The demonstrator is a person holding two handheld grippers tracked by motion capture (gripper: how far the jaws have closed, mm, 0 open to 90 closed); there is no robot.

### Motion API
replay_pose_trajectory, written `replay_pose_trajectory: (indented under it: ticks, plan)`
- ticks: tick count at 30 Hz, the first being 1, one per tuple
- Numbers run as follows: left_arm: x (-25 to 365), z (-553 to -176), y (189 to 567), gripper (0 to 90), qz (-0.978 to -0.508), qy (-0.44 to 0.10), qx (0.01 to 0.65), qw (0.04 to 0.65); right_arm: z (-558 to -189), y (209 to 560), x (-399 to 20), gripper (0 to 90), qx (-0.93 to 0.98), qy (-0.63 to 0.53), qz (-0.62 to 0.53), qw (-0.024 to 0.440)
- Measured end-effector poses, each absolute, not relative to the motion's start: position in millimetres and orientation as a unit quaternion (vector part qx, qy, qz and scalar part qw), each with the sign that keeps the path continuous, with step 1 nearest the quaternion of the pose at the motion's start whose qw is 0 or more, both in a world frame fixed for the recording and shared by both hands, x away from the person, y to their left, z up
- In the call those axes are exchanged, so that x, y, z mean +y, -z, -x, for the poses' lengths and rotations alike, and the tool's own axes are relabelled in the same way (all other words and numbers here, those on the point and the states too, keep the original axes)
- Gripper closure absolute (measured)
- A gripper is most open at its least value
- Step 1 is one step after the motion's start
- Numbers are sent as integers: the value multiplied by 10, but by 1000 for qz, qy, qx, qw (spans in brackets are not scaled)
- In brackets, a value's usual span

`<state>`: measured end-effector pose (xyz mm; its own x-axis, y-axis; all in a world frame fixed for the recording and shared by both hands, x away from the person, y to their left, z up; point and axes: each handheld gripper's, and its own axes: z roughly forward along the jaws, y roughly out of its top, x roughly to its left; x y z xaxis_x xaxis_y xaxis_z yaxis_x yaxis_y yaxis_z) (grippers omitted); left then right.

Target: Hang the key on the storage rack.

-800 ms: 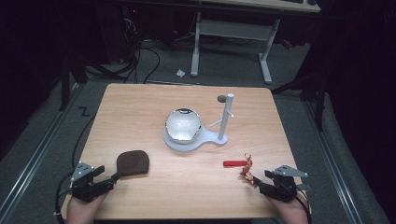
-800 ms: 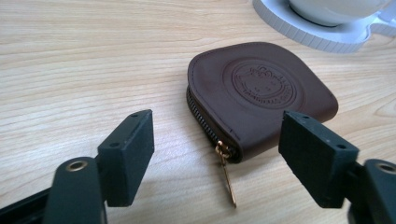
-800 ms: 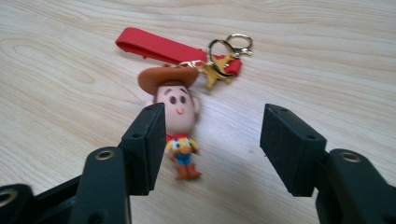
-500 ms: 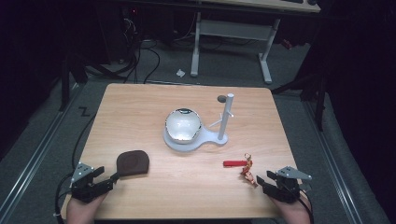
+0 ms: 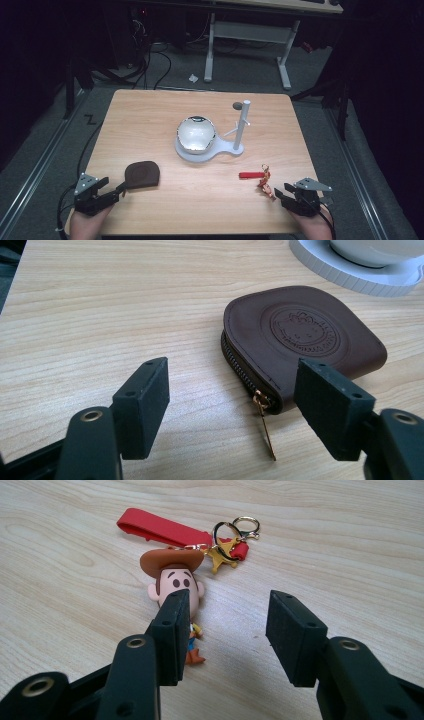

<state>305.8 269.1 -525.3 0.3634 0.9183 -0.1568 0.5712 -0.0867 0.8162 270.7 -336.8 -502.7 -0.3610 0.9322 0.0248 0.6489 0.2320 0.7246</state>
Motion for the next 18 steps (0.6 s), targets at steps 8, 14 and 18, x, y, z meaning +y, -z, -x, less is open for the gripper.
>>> replay_pose_trajectory:
  ticks: [8, 14, 18]
  plan:
    - [2655, -3065, 5258, 306, -718, -212, 515, 418, -2793, 4924, -3384, 527, 764, -315, -525, 203]
    - [2658, -3065, 5264, 305, -717, -209, 516, 420, -2831, 4846, -3350, 518, 775, -302, -524, 186]
    - [2667, -3068, 5276, 306, -718, -206, 517, 419, -2848, 4813, -3310, 515, 787, -284, -518, 179]
